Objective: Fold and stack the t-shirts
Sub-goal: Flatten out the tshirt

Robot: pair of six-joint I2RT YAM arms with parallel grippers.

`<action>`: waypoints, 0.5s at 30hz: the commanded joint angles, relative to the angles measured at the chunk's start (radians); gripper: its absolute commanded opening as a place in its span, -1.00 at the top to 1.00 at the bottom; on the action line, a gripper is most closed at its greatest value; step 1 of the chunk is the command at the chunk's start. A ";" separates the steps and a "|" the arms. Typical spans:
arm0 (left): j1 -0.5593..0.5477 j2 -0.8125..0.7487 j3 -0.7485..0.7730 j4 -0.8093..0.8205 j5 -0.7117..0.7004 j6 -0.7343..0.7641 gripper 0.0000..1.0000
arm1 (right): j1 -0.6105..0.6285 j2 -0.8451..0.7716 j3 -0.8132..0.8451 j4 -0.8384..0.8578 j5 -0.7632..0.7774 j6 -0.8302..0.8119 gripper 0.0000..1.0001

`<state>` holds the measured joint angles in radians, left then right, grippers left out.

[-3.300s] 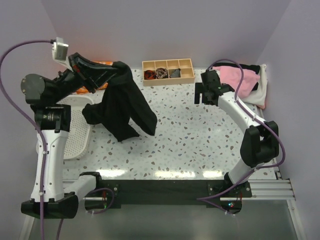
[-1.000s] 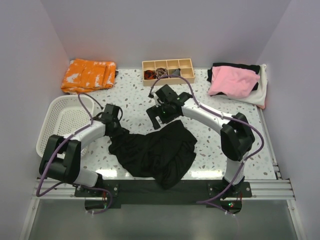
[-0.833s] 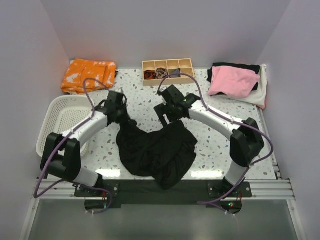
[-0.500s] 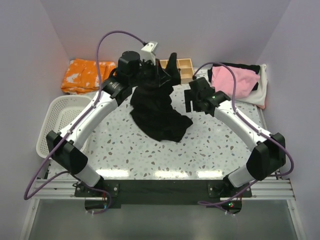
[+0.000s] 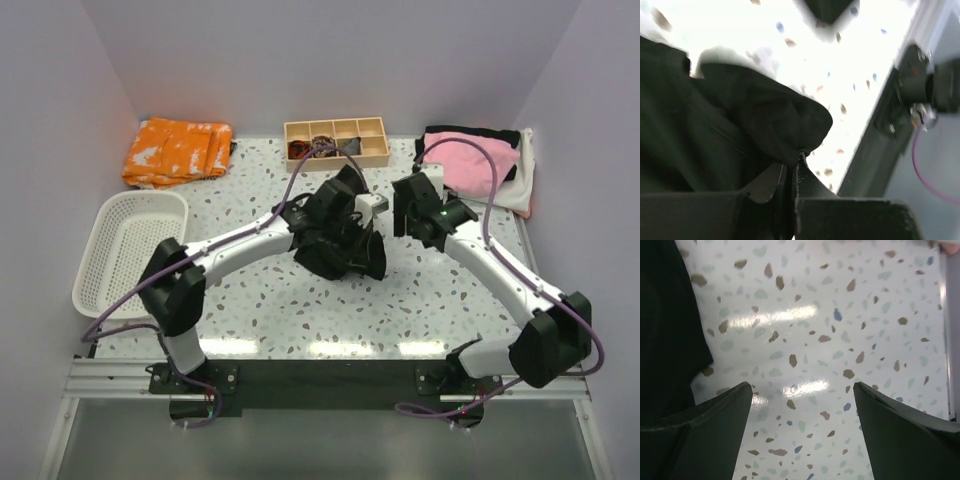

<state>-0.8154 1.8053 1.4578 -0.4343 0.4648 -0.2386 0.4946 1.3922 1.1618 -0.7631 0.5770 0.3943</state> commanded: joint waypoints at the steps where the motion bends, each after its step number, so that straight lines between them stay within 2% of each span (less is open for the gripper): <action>1: -0.014 -0.246 -0.132 -0.047 -0.047 0.019 0.67 | -0.018 -0.117 0.091 0.004 0.173 0.023 -0.76; 2: -0.013 -0.270 -0.157 -0.094 -0.111 0.015 0.23 | -0.021 -0.125 0.093 0.017 0.159 0.015 -0.80; 4: -0.014 -0.351 -0.220 -0.127 -0.213 -0.014 -0.10 | -0.025 -0.130 0.093 0.053 0.100 -0.003 -0.82; 5: -0.011 -0.381 -0.238 -0.129 -0.313 -0.025 -0.50 | -0.027 -0.124 0.088 0.070 0.060 -0.006 -0.84; 6: -0.010 -0.412 -0.260 -0.126 -0.365 -0.045 -0.80 | -0.030 -0.111 0.085 0.088 0.023 -0.018 -0.84; 7: -0.004 -0.464 -0.269 -0.116 -0.408 -0.053 -1.00 | -0.030 -0.076 0.094 0.093 -0.009 -0.012 -0.84; 11: 0.063 -0.526 -0.286 -0.048 -0.566 -0.103 -1.00 | -0.034 0.037 0.110 0.093 -0.249 0.034 -0.80; 15: 0.146 -0.466 -0.316 0.029 -0.540 -0.114 -1.00 | -0.033 0.100 0.081 0.110 -0.351 0.093 -0.77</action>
<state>-0.7349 1.2785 1.1790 -0.5007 0.0029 -0.3161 0.4625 1.4502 1.2449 -0.6853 0.4057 0.4183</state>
